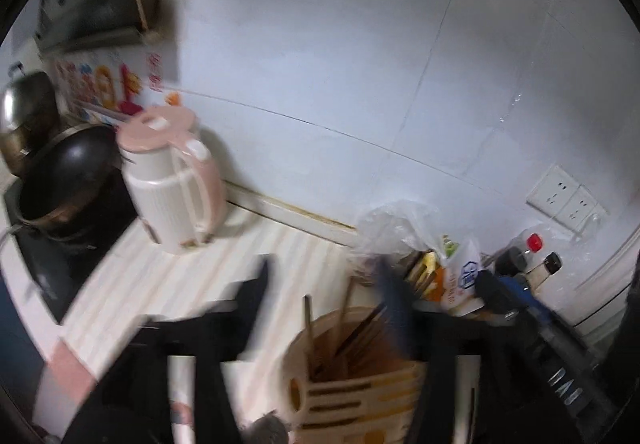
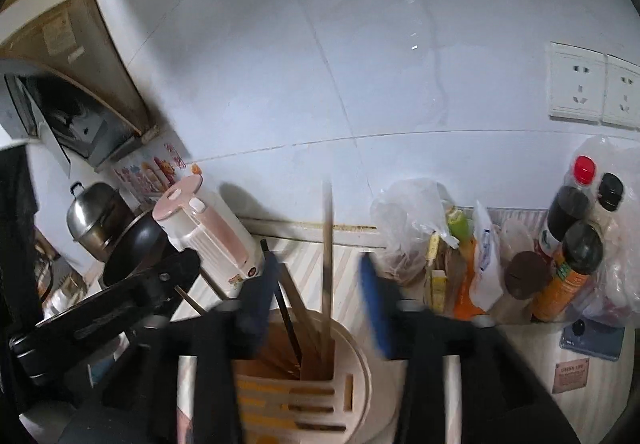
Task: Organize utensils
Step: 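Drop both chopsticks into the holder and open both tools, then grasp a black chopstick with the left tool while the right tool grasps a dark chopstick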
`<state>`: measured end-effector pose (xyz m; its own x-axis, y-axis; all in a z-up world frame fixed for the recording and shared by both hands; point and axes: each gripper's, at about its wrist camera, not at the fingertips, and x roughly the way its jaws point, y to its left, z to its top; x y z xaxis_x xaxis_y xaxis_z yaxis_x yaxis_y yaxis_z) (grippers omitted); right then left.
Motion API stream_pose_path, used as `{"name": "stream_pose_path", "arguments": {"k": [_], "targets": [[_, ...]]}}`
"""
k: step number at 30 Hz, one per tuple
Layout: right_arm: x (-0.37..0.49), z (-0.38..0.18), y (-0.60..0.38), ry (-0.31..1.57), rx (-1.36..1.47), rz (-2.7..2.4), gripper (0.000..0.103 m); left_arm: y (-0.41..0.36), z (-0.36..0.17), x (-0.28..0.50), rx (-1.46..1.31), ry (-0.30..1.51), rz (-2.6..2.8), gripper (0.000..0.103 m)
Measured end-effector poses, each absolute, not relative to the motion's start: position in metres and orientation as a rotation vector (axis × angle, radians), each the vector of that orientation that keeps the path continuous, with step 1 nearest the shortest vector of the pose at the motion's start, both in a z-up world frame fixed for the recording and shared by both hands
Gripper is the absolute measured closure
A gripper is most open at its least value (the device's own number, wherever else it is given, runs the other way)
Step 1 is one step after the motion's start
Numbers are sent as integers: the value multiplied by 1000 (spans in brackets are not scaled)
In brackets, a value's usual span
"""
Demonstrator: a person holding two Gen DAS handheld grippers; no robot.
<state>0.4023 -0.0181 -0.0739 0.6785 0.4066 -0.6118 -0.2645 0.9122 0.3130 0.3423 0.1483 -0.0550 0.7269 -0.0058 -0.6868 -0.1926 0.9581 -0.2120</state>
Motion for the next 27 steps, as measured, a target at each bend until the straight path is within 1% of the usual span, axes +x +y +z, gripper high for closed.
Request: {"name": "stream_pose_path", "arguments": {"k": [1, 2, 3, 4, 5, 6, 7, 9, 13, 15, 20, 24, 26, 27], "targets": [[400, -70, -24, 738, 216, 379, 53, 150, -51, 335, -282, 744, 124, 21], [398, -66, -28, 740, 220, 371, 53, 151, -49, 329, -284, 742, 132, 19], [395, -63, -33, 744, 224, 359, 51, 151, -48, 324, -287, 751, 140, 19], [392, -59, -38, 751, 230, 351, 49, 151, -48, 318, -279, 771, 155, 16], [387, -56, -44, 759, 227, 331, 48, 150, -49, 315, -268, 786, 170, 7], [382, -54, -50, 764, 220, 311, 46, 147, -50, 309, -254, 798, 192, 2], [378, -52, -55, 769, 216, 300, 43, 145, -51, 304, -245, 800, 203, 0], [367, -50, -69, 793, 207, 263, 37, 138, -56, 292, -226, 808, 224, 0], [346, -57, -108, 839, 228, 204, 18, 114, -72, 272, -235, 853, 201, 0], [336, -65, -131, 873, 234, 157, 15, 97, -80, 265, -238, 884, 161, 0], [317, -98, -187, 960, 198, 44, 15, 39, -120, 259, -174, 982, 88, 0], [307, -146, -227, 1085, 172, -23, 16, -5, -170, 263, -136, 1097, 34, 0], [303, -172, -243, 1146, 181, -38, 24, -28, -199, 266, -120, 1167, 3, 1], [301, -188, -250, 1187, 187, -38, 36, -38, -211, 267, -112, 1194, -4, 1]]}}
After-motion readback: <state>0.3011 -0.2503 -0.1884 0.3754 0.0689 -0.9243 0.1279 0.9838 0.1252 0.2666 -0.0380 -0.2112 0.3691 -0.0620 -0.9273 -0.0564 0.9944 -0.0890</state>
